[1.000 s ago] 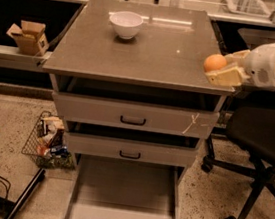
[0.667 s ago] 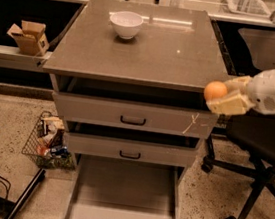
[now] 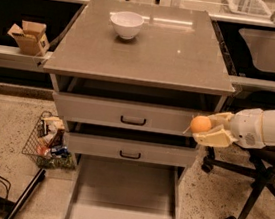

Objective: Place orange into bottom drawer

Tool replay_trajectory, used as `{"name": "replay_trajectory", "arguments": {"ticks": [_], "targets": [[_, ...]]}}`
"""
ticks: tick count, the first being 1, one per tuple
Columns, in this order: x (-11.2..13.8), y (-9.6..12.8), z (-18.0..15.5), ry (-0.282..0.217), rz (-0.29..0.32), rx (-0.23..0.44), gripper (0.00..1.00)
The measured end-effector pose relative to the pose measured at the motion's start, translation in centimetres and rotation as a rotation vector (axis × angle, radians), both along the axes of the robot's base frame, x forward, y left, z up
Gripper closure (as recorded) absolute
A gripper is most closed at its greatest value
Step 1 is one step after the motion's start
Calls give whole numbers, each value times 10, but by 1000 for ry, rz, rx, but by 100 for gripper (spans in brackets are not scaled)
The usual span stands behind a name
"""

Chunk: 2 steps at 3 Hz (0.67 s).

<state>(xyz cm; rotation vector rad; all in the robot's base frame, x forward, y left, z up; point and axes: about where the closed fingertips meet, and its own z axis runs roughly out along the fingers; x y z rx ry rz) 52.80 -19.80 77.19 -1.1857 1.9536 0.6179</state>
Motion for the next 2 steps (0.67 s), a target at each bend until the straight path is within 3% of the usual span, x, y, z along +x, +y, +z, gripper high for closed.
{"name": "replay_trajectory", "arguments": {"ticks": [1,2], "targets": [[0,0,0,0,0,0,100],[6,15,-15,18,24,-10,100]]}}
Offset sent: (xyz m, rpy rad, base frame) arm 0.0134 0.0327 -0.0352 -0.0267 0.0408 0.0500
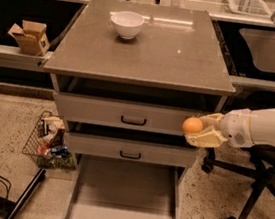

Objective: Place orange into bottom drawer

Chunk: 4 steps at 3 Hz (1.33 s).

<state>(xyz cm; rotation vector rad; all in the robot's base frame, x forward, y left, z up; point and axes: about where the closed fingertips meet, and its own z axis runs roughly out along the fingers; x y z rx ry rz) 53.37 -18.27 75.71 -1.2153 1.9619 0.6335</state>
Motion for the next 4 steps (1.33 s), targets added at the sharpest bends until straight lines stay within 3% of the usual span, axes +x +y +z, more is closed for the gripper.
{"name": "replay_trajectory", "arguments": {"ticks": [1,2,3,4], "targets": [[-3,19,-89,85,22,-14,100],[-10,24,-158,127,16,-18,100],[-15,22,-243,165,-40,-14,100],[-17,21,-296,217,-91,1,100]]}}
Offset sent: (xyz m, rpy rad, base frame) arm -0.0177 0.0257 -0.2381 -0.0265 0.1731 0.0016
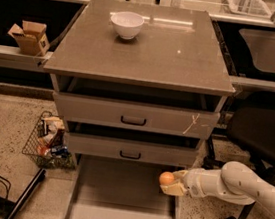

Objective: Place orange into bottom drawer

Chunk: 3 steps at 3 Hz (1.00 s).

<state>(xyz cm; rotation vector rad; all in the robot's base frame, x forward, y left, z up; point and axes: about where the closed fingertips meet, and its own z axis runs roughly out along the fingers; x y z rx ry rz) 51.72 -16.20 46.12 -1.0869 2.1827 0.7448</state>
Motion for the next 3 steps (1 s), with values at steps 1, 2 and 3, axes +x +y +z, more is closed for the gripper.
{"name": "replay_trajectory", "arguments": {"ticks": [1,2,3], "targets": [[0,0,0,0,0,0,100],[7,23,-31,33,17,-5,100],[23,51,-87,70,25,0,100]]}}
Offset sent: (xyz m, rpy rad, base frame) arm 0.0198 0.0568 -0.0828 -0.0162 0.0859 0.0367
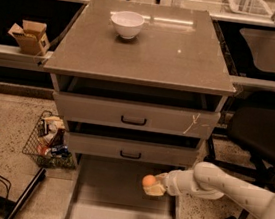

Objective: Place orange into bottom drawer

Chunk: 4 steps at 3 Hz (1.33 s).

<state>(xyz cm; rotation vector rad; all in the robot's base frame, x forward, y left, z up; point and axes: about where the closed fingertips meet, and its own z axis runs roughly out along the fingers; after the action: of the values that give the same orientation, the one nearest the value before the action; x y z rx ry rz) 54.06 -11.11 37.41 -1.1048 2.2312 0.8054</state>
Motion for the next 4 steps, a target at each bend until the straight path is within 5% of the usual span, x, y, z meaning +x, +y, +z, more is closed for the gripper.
{"name": "replay_trajectory", "arguments": {"ticks": [1,4], "targets": [[8,15,-66,47,-20,-14,100],[11,3,-224,166,-124,-150,100]]}}
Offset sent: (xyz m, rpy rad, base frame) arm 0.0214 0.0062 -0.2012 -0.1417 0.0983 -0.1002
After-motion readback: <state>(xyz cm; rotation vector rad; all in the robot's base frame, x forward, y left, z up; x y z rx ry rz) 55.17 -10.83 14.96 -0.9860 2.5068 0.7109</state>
